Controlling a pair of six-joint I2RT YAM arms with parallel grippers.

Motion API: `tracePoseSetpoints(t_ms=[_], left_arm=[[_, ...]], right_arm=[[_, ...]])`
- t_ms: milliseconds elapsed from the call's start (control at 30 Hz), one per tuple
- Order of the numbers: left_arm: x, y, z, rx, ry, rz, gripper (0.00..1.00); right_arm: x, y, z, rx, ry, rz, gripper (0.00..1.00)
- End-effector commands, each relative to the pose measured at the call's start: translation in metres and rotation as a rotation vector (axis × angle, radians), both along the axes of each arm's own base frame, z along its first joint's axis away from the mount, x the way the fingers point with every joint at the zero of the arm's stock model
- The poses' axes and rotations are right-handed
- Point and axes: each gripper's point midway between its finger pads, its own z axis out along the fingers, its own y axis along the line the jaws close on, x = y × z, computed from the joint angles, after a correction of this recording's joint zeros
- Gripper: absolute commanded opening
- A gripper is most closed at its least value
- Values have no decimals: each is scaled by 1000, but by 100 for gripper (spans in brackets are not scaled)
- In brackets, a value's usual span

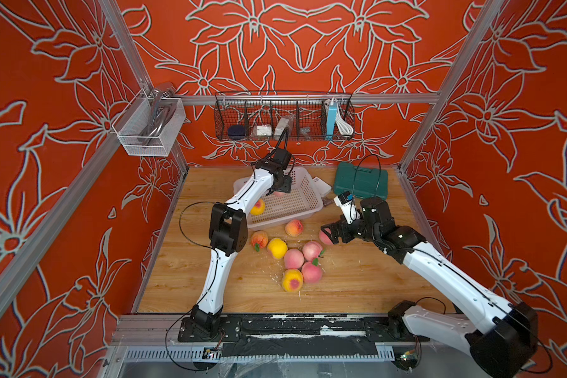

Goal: Put the peaches into the basket
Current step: Pick up the peach from the center of the board, then place the peach in the basket.

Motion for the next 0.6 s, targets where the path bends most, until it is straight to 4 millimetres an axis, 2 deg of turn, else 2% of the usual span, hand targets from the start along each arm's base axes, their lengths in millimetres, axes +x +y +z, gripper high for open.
tracePoseSetpoints(t_ms=[0, 567], left_arm=[[-2, 11, -14, 47, 30, 5, 63], [-8, 31, -45, 87, 85, 39, 64]], right_arm=[[5, -1, 2, -8, -17, -5, 99], [5, 0, -1, -11, -11, -1, 99]])
